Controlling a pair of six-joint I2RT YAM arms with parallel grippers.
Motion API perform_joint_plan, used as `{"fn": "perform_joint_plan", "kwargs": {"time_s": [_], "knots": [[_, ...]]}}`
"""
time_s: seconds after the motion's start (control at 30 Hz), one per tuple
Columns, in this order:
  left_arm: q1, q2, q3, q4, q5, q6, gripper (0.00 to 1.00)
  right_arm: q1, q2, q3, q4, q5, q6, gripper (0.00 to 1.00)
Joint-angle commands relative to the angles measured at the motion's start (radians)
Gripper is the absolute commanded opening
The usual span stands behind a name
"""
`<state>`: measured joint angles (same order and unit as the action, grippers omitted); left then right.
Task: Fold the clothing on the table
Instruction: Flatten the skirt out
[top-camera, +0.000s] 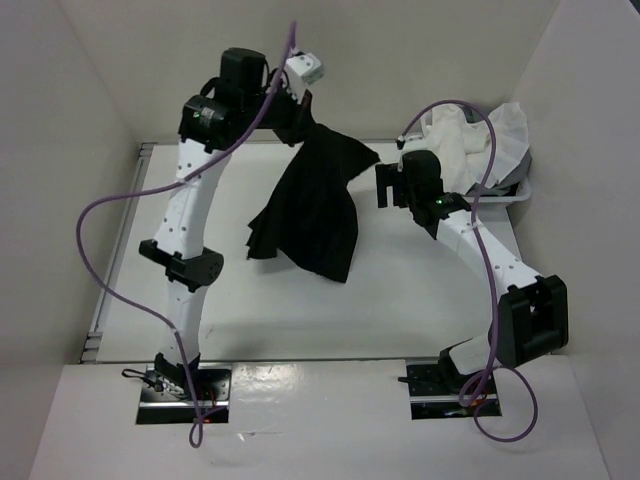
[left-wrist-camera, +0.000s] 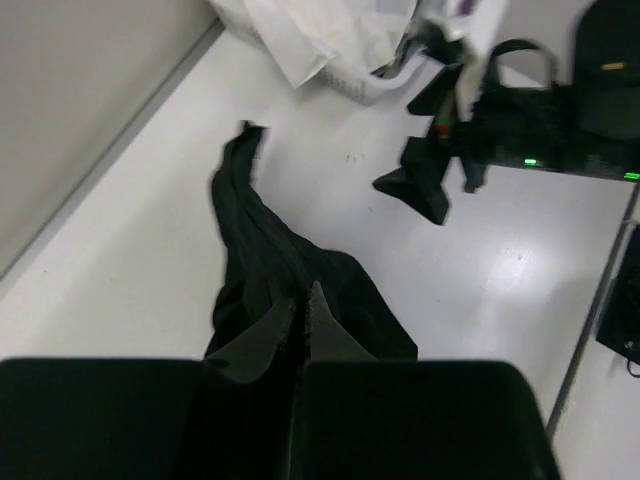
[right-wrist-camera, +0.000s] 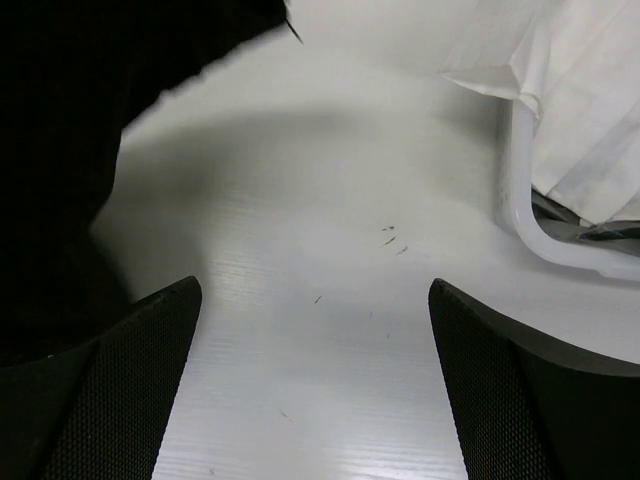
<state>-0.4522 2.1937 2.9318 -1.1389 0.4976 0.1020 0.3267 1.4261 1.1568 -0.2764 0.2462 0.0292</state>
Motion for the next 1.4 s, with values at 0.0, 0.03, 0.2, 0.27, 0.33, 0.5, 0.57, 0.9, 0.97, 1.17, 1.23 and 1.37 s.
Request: {"fn": "perform_joint_plan", "kwargs": {"time_s": [0.0,0.03,0.2,0.27,0.33,0.5,0.57,0.9,0.97,1.17,1.23,1.37], "knots": [[-0.038,-0.184,0.02,0.002,0.134,0.057,0.0,0.003,-0.038,-0.002,0.055,-0.007,0.003,0.98],[-0.039,-0.207,0.003,0.002,0.134,0.057,0.0,0.003,-0.038,-0.011,0.055,-0.007,0.003,0.98],[0.018,-0.305,-0.057,-0.047,0.16,0.077,0.0,0.003,-0.047,-0.022,0.075,-0.016,-0.017,0.98],[0.072,-0.29,-0.115,-0.077,0.196,0.077,0.0,0.003,-0.047,-0.022,0.075,-0.048,-0.017,0.98],[0.157,-0.235,-0.146,-0.154,0.282,0.099,0.0,0.003,-0.047,-0.022,0.075,-0.082,-0.017,0.98],[0.293,-0.358,-0.567,0.029,0.352,0.119,0.0,0.003,-0.056,-0.022,0.066,-0.146,-0.038,0.98],[0.316,-0.469,-0.996,0.348,0.23,0.033,0.0,0.003,-0.065,-0.031,0.066,-0.177,-0.038,0.98],[0.492,-0.552,-1.528,0.531,0.107,0.001,0.0,-0.006,0.006,0.007,0.016,-0.353,-0.058,0.98],[0.503,-0.528,-1.541,0.502,0.061,-0.012,0.0,-0.006,0.051,0.007,0.016,-0.402,-0.058,0.98],[0.534,-0.514,-1.602,0.519,0.016,-0.038,0.0,0.025,0.255,0.125,-0.024,-0.45,-0.094,0.95],[0.534,-0.514,-1.611,0.542,-0.027,-0.051,0.0,0.025,0.339,0.168,-0.024,-0.482,-0.118,0.9],[0.534,-0.505,-1.611,0.553,-0.068,-0.051,0.0,0.034,0.445,0.242,-0.024,-0.571,-0.157,0.79]]}}
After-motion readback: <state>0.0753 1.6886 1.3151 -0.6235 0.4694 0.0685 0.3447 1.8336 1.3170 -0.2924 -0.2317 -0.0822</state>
